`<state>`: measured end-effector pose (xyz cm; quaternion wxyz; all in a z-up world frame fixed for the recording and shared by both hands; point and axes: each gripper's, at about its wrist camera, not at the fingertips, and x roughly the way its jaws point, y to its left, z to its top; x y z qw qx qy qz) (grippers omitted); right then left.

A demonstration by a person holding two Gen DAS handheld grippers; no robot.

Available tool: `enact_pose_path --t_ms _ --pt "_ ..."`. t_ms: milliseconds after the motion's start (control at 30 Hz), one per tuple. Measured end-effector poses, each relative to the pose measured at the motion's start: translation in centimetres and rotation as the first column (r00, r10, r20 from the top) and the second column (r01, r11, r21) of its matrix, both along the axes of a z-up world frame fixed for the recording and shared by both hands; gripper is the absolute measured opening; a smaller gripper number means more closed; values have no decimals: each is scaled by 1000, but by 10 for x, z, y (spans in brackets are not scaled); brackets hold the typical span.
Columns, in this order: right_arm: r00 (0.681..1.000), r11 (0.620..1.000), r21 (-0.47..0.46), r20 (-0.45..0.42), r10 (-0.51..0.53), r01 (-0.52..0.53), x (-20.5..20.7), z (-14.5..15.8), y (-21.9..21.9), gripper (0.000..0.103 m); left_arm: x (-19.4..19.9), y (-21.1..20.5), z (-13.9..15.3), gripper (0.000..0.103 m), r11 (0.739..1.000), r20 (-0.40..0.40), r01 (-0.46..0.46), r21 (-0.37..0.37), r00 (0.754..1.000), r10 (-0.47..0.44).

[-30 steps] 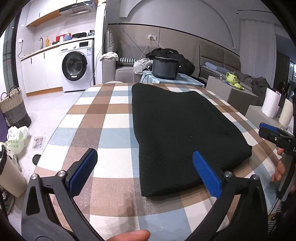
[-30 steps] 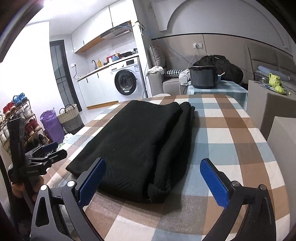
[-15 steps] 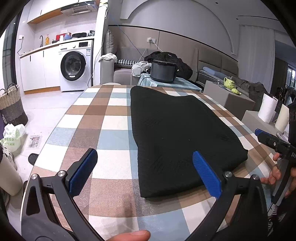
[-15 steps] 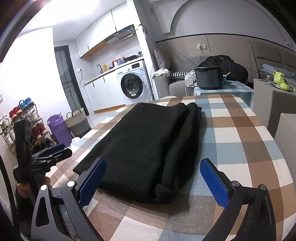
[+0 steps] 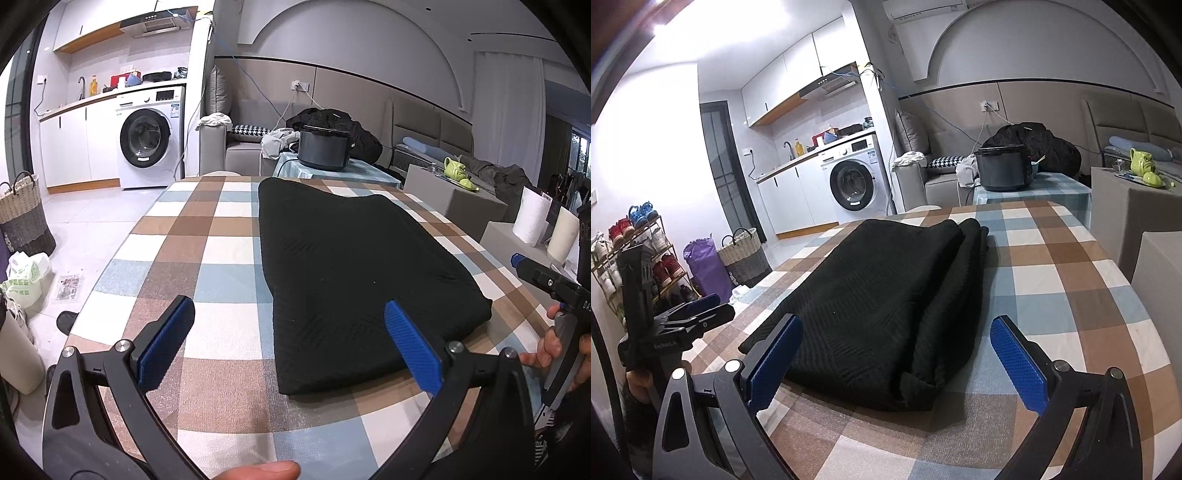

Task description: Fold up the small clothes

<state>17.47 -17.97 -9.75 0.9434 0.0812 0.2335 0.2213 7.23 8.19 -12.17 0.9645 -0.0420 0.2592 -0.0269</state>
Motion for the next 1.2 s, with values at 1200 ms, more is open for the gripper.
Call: enact_pose_path --t_ms 1200 --pt "1000 1000 -10 -2 2 -2 0 1 1 103 -2 -2 3 102 1000 8 0 1 1000 0"
